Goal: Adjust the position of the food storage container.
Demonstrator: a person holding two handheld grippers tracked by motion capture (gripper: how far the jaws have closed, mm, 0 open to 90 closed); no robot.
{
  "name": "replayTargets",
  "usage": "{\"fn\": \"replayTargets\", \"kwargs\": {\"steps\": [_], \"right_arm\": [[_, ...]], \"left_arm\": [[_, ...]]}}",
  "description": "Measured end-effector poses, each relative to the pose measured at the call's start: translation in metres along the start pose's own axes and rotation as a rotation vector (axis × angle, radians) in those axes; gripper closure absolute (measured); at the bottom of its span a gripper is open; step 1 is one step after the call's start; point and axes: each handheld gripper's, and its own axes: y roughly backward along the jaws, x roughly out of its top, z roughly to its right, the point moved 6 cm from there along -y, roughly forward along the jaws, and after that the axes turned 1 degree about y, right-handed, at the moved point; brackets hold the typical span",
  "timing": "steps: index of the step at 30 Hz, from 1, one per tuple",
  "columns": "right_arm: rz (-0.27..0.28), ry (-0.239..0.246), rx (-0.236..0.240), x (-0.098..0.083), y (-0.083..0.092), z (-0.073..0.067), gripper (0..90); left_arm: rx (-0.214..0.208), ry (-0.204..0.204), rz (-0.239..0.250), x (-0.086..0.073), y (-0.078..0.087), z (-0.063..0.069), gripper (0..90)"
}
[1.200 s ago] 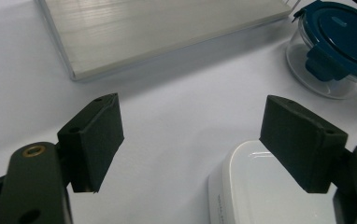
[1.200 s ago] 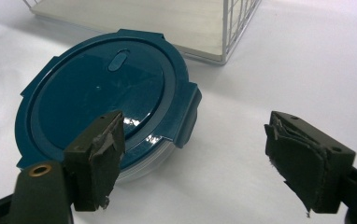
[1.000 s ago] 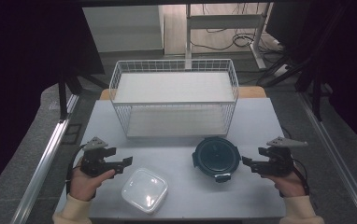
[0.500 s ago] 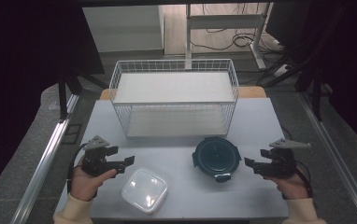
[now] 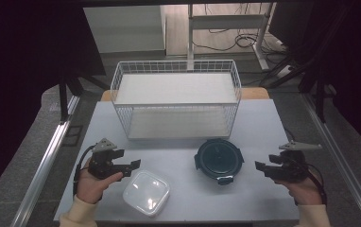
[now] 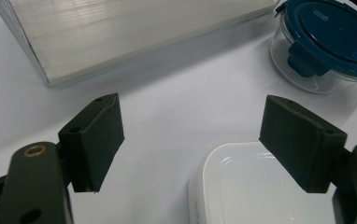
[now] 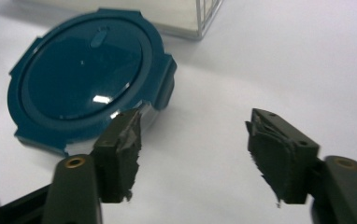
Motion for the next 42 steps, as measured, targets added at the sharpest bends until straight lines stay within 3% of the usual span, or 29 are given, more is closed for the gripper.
{"fn": "replayTargets", "kwargs": {"steps": [9,16,20,25,31,38,42], "right_arm": [[-0.089,0.006,0.010,-0.009,-0.002,0.004,52.9],[-0.147,0.034,0.029,-0.016,-0.013,0.000,75.1],[-0.184,0.074,0.052,-0.019,-0.023,-0.007,88.0],[-0.222,0.118,0.065,-0.022,-0.039,-0.020,89.2],[-0.227,0.198,0.040,-0.021,-0.054,-0.035,89.3],[-0.241,0.215,0.036,-0.023,-0.062,-0.042,89.4],[-0.222,0.244,0.048,-0.021,-0.064,-0.049,89.5]], "left_arm": [[-0.001,-0.003,-0.006,0.000,-0.002,-0.001,21.2],[-0.004,-0.008,-0.002,0.001,-0.001,0.000,21.2],[-0.009,-0.019,-0.013,0.001,-0.003,0.002,21.1],[-0.004,-0.016,-0.016,0.000,-0.003,0.001,21.2],[-0.001,-0.016,-0.018,0.001,-0.003,0.002,21.5],[-0.002,-0.018,-0.019,0.000,-0.005,0.002,21.5],[0.001,-0.016,-0.007,0.001,-0.003,0.000,21.9]]}}
